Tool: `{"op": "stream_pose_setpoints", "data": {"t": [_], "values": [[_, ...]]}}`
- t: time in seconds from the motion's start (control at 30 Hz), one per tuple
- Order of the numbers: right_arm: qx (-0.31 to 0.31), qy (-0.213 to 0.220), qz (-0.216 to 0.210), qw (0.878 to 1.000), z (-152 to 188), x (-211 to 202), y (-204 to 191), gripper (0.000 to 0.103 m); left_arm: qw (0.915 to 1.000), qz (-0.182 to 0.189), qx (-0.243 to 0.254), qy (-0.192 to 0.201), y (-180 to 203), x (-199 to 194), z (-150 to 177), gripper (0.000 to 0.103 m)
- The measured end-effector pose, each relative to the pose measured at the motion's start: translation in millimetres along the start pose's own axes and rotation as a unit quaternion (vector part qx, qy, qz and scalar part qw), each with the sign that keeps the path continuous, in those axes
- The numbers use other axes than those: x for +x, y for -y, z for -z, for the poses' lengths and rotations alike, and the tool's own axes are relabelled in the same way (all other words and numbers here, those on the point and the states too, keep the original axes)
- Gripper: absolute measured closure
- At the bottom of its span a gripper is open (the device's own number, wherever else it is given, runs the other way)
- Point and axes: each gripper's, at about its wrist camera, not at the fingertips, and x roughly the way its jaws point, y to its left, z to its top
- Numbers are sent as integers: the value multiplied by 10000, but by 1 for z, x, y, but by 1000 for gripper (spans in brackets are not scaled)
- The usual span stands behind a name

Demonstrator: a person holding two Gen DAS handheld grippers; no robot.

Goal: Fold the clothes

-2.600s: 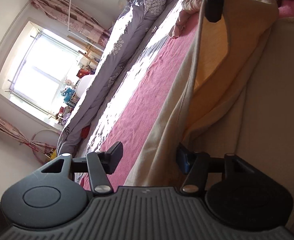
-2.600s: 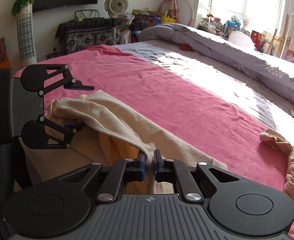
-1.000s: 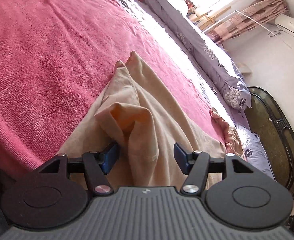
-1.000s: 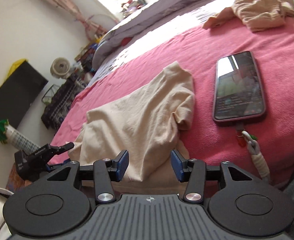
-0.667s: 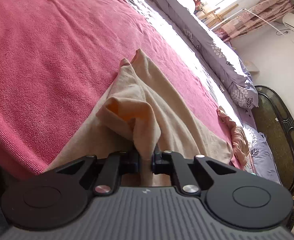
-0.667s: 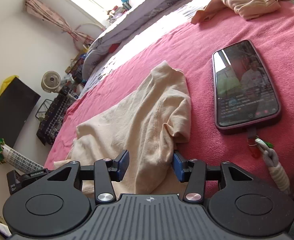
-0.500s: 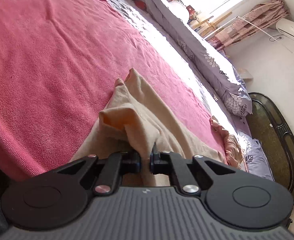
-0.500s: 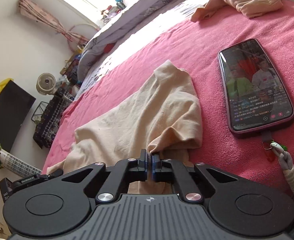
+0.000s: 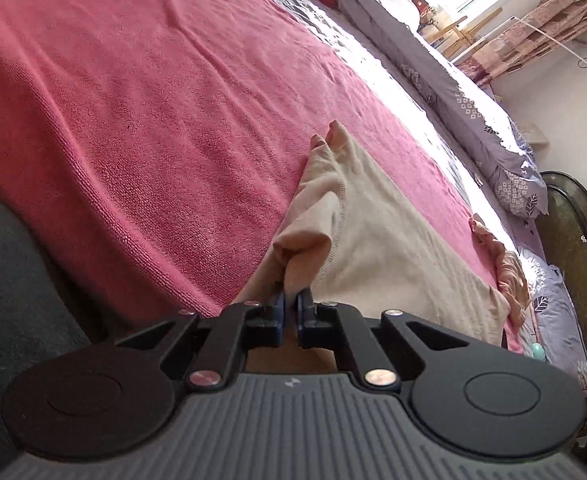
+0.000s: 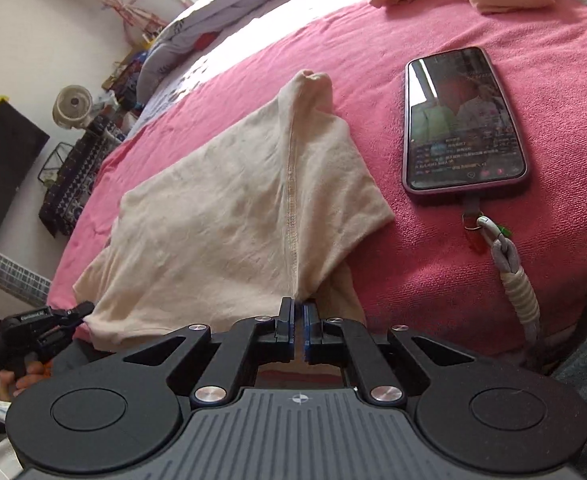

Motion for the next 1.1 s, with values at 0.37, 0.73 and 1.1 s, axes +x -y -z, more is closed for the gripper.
{"op": "stream_pose_setpoints", "data": {"t": [0.37,0.73,1.1], "values": [[574,568,-533,9953,-5,4,9,45,9995,-266,165,34,3,-8,1,95],[828,502,-362,9946,-11,-8,3,98,9985,-402,333,154,3,-24,-2,96],[-1057,-222,1115,9879,-13,-3,-27,74,9816,-853,1629,508,39,-41,-7,96]]}}
